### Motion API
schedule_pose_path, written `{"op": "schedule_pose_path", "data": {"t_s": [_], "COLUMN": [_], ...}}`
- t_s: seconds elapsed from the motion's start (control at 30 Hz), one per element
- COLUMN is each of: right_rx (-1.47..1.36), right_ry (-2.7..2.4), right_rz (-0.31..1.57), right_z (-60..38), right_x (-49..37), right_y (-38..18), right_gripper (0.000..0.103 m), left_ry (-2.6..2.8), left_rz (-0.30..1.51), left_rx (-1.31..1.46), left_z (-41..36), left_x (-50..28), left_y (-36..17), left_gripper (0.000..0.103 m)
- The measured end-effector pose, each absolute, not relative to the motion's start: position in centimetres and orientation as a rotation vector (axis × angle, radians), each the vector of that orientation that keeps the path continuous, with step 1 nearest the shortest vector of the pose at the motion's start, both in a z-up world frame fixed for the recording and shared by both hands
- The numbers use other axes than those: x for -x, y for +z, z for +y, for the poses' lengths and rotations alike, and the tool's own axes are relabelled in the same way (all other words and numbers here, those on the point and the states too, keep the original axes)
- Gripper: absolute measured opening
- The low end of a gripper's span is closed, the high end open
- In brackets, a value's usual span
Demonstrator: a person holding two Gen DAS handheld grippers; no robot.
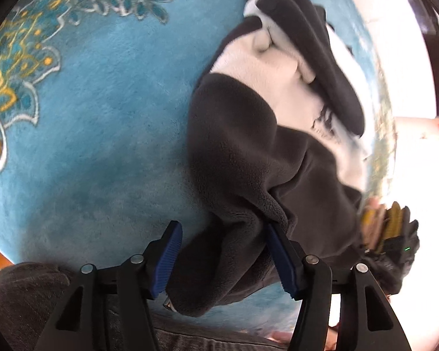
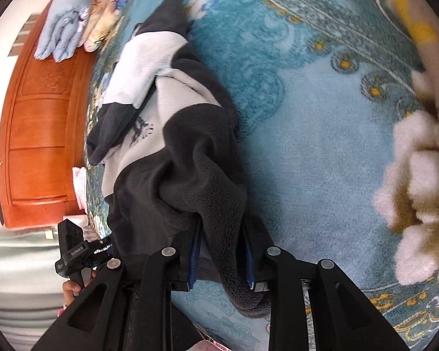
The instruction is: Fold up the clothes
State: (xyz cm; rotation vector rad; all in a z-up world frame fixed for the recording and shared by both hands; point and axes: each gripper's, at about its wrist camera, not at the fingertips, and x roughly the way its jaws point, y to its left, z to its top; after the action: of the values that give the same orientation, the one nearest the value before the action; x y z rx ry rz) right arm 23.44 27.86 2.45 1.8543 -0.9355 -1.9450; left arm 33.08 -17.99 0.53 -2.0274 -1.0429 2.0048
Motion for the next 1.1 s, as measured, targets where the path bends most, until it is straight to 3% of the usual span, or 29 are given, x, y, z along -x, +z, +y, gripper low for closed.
{"op": "schedule_pose_path", "data": {"t_s": [0.2, 0.37, 0.6, 0.67, 0.83, 1.0, 1.07, 1.1], "right_rx": [-1.843, -1.857, -1.863, -1.859, -1.837, -1.861, -1.851, -1.841], "right_ry": [-1.952, -1.941, -1.938, -1.937, -1.916, -1.847, -1.843, -1.843], "right_rz": [-0.929, -0.925, -0.981, -1.010, -1.045, -0.996, -0.985, -0.982], "right_z": [27.9, 27.5, 27.9, 28.0, 28.1, 26.9, 26.6, 26.5], "right_x": [-23.4, -23.3, -23.7, -23.8, -24.1, -25.1, -25.4, -25.5], "right_y": [2.7, 2.3, 1.0, 0.5, 0.5, 0.4, 0.9, 1.2], "right_gripper": [0.027, 0.027, 0.029, 0.033, 0.033, 0.030, 0.010, 0.010], "left_ry": [2.005, 1.990, 1.982, 1.974, 1.952, 1.961, 1.971, 1.975], "left_rz": [-1.172, -0.991, -0.866, -0.817, -0.698, -0.592, -0.659, -0.694], "left_rx": [1.895, 2.086, 2.203, 2.209, 2.222, 2.200, 2.127, 2.089], "left_z": [-19.6, -19.0, -19.0, -18.6, -17.8, -17.2, -18.0, -18.3], "left_x": [-34.8, -30.1, -29.4, -29.5, -29.6, -29.9, -30.5, -30.7], "left_y": [1.0, 1.8, 1.6, 1.7, 2.0, 2.9, 4.1, 4.7], "left_gripper": [0.073, 0.073, 0.071, 0.062, 0.026, 0.017, 0.016, 0.015]}}
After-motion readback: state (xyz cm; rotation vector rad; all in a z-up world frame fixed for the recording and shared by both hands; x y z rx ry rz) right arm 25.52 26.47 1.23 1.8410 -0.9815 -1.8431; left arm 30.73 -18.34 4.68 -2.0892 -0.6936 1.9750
